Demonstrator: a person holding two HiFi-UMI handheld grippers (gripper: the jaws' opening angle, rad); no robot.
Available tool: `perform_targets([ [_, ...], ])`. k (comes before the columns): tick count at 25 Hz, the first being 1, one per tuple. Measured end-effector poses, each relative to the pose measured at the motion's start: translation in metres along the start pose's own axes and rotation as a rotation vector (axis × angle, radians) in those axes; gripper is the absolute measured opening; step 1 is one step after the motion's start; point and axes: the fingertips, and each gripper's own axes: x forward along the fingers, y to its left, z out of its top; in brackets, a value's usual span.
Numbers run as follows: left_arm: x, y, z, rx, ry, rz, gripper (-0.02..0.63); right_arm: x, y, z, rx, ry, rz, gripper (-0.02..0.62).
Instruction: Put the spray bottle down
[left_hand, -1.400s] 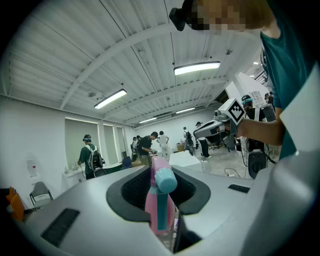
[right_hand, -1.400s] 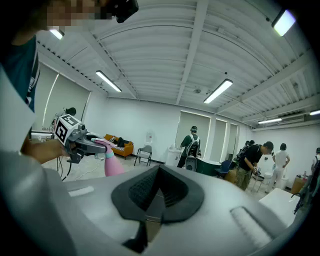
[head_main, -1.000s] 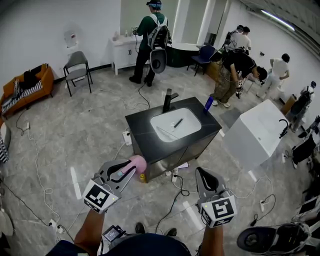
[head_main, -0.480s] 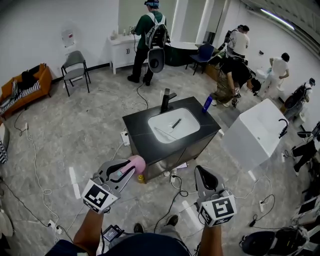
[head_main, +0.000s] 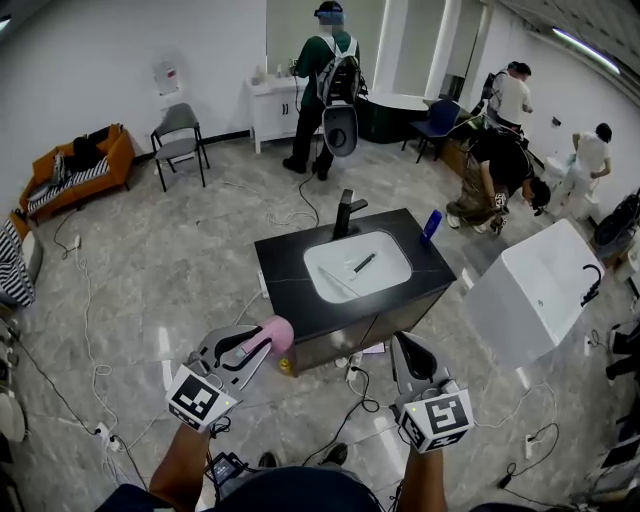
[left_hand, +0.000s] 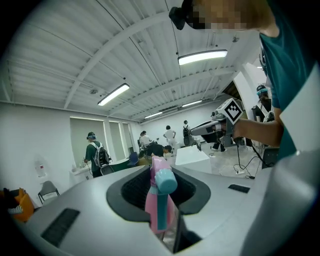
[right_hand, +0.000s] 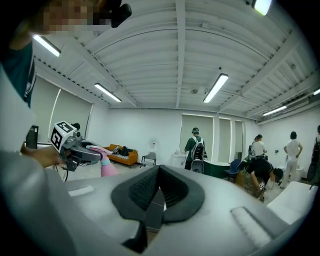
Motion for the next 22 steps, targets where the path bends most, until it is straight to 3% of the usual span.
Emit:
perform_targets([
  [11, 0.043, -0.029, 0.02, 0.0, 0.046, 0.131, 0.091, 0.01, -0.063, -0.002, 0.009, -0.04, 0.143, 0.009],
  [22, 0.089, -0.045, 0.029, 0.007, 0.071, 0.151, 0.09, -0.004, -0.119, -0.016, 0.026, -0.037, 0.143, 0.009],
])
